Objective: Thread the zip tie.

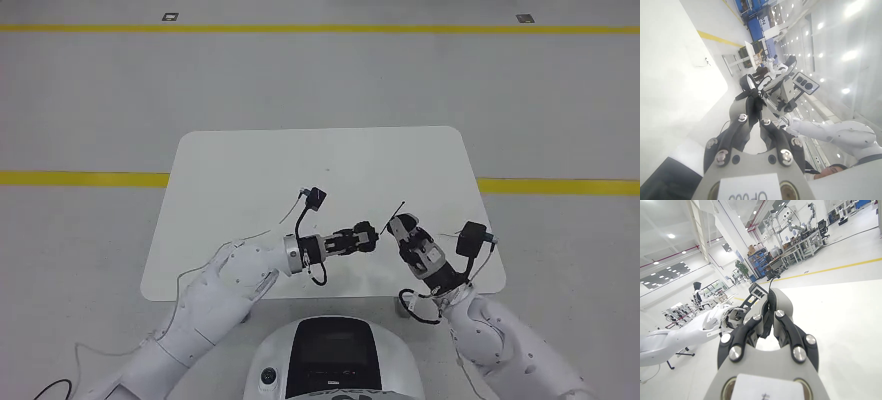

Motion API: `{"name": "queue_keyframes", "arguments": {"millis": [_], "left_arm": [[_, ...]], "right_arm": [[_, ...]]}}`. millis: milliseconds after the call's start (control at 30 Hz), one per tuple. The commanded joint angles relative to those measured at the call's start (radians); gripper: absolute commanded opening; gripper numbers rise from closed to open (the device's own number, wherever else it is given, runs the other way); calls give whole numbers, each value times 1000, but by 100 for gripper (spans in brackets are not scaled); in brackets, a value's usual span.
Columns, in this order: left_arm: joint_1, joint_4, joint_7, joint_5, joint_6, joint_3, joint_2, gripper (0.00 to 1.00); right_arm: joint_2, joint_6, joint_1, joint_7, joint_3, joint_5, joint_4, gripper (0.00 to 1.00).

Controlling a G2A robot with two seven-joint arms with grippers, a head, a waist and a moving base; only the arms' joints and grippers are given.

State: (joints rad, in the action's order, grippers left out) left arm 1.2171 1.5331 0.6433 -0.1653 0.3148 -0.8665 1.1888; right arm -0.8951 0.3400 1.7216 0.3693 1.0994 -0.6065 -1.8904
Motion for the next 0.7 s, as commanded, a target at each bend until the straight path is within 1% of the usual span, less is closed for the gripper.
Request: {"name": "queue_keyframes", "arguments": {"millis": [0,367,667], "left_arm": [[0,0,0,0,0,0,0,0],[0,0,0,0,0,0,0,0],[0,0,0,0,0,0,0,0]], "right_arm": [[4,0,-4,8,-7,-1,2,0],[28,0,-30,54,-47,-1,13,0],[44,0,-41,75,-66,1,19,0]]}}
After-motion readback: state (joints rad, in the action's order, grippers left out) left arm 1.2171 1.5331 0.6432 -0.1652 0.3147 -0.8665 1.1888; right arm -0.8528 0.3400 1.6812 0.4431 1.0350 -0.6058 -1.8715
